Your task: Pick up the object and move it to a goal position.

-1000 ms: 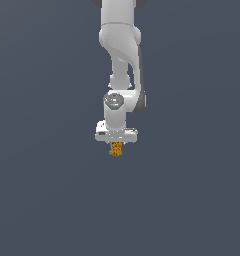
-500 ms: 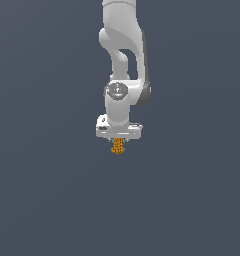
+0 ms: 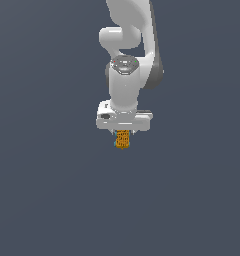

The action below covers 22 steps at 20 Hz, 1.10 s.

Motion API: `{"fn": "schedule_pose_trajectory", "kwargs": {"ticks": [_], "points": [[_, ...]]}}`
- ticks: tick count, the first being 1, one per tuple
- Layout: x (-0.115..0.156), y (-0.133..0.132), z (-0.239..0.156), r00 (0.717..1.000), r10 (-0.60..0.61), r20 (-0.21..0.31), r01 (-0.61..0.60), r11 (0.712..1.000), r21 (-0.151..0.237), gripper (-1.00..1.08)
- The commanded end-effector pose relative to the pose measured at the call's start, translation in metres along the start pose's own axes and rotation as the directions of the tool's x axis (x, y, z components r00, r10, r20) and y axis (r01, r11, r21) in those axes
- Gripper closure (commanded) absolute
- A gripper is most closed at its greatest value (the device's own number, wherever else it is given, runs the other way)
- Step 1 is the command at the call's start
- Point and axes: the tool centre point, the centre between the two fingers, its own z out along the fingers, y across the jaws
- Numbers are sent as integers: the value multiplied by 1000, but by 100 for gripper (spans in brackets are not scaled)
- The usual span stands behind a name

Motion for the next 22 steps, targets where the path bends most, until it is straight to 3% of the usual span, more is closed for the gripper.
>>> {"fn": "schedule_pose_trajectory", "kwargs": {"ticks": [1,22], "points": [[6,-6,-26,1000,0,0,0,1000,0,108],[58,-46,-208,1000,0,0,0,1000,0,108]]}}
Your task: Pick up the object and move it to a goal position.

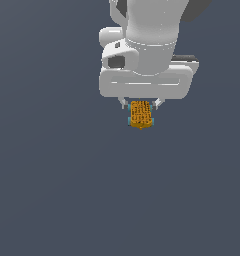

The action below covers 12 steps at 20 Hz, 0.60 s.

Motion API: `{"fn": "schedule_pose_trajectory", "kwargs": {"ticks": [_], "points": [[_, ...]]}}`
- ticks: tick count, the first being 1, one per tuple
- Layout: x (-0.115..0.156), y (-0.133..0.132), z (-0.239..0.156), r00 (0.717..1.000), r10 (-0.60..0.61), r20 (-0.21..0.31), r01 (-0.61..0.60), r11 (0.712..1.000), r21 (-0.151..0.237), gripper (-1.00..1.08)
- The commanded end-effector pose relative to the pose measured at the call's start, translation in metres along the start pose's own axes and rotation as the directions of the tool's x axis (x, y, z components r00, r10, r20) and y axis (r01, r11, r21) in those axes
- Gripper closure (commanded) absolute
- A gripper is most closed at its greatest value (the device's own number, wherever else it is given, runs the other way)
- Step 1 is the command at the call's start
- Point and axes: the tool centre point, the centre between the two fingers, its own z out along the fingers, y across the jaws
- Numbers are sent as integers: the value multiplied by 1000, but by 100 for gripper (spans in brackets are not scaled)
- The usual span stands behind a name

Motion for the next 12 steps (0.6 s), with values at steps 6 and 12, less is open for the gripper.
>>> {"fn": "schedule_pose_trajectory", "kwargs": {"ticks": [6,12], "points": [[14,-10,-45,1000,0,0,0,1000,0,108],[23,-16,-72,1000,0,0,0,1000,0,108]]}}
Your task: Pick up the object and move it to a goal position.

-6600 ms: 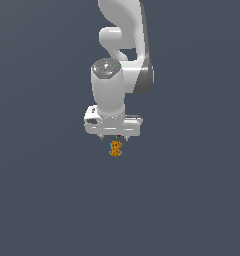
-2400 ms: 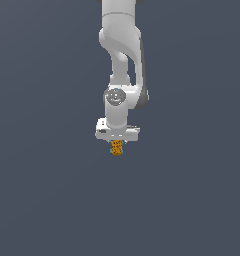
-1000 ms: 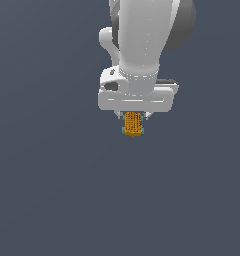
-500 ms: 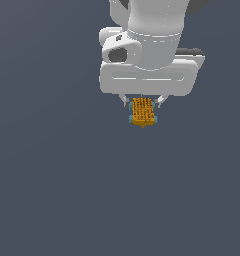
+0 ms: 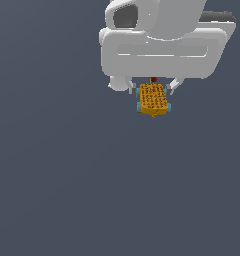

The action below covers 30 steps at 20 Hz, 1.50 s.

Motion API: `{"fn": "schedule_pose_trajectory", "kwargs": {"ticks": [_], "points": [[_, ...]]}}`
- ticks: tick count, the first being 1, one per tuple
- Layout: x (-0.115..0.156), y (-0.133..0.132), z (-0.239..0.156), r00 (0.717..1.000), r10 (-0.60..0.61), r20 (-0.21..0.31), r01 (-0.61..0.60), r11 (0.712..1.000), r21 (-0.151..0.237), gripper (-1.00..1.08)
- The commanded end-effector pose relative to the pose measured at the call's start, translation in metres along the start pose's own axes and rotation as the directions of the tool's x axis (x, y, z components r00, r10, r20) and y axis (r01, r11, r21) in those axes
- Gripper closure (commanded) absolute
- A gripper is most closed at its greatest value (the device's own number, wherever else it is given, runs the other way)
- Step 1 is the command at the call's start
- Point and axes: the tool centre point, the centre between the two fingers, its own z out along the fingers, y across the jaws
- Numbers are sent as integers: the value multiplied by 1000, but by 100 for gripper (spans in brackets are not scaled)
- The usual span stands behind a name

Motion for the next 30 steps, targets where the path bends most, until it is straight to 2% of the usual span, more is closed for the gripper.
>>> {"fn": "schedule_pose_trajectory", "kwargs": {"ticks": [1,15,30], "points": [[3,-2,-11,1000,0,0,0,1000,0,108],[18,-12,-52,1000,0,0,0,1000,1,108],[22,-14,-63,1000,0,0,0,1000,1,108]]}}
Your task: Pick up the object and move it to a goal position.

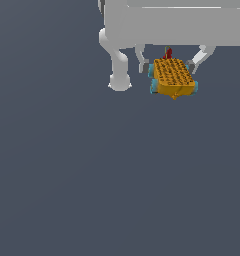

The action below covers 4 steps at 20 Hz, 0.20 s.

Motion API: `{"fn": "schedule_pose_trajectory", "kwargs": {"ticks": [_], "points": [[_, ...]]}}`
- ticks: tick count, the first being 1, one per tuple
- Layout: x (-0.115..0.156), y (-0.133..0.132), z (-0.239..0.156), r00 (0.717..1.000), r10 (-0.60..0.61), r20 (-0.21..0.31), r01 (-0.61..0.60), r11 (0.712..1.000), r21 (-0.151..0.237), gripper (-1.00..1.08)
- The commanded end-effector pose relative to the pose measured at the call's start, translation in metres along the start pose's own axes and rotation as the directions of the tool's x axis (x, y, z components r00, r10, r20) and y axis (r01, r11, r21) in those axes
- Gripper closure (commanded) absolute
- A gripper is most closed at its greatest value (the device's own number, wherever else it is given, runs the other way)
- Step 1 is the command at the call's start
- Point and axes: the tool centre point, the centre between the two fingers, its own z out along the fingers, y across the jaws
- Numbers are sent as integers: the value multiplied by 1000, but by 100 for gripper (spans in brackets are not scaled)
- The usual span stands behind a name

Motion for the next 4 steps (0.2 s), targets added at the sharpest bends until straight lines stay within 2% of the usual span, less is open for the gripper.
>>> {"fn": "schedule_pose_trajectory", "kwargs": {"ticks": [1,4], "points": [[0,0,-1,1000,0,-1,0,1000,0,108],[0,0,-1,1000,0,-1,0,1000,0,108]]}}
